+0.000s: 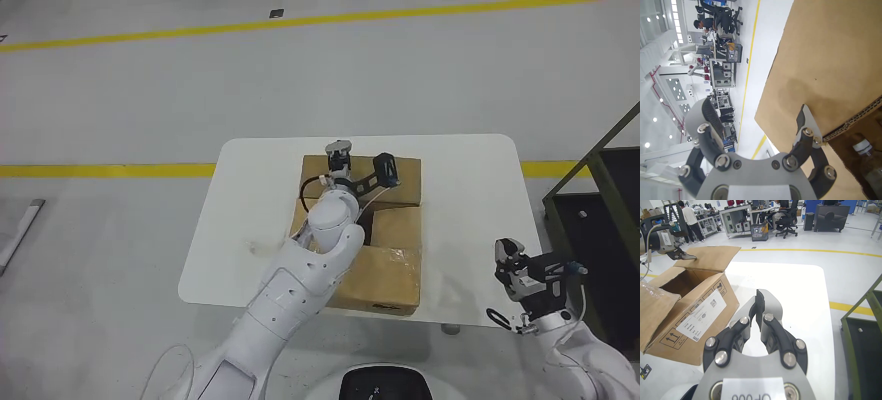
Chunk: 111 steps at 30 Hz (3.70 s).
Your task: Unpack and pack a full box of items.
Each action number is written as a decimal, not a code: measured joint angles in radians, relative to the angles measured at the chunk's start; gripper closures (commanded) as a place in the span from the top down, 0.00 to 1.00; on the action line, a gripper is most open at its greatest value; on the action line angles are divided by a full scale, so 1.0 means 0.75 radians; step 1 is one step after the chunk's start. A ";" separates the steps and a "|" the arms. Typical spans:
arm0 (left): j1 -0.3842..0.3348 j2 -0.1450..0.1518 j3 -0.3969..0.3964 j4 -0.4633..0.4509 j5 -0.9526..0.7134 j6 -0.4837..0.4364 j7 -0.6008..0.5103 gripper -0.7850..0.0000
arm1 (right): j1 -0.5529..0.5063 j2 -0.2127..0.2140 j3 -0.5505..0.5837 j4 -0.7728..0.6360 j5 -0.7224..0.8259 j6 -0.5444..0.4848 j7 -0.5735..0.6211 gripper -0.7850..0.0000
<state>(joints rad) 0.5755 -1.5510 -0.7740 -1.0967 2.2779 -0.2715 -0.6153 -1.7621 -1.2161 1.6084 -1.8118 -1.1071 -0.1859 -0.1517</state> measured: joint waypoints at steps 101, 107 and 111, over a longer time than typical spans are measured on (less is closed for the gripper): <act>1.188 0.157 -0.767 -1.442 -0.500 -0.088 0.091 1.00 | 0.317 0.078 0.002 -0.069 0.658 -0.495 0.921 0.42; 1.188 0.157 -0.767 -1.442 -0.500 -0.088 0.091 1.00 | 0.317 0.078 0.002 -0.069 0.657 -0.495 0.922 1.00; 1.188 0.157 -0.767 -1.442 -0.500 -0.088 0.091 1.00 | 0.310 0.077 -0.007 -0.070 0.714 -0.477 0.896 1.00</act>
<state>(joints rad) 1.4666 -1.4335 -1.3495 -2.1781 1.9028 -0.3377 -0.5474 -1.5295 -1.1581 1.6032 -1.8640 -0.5713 -0.5440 0.5199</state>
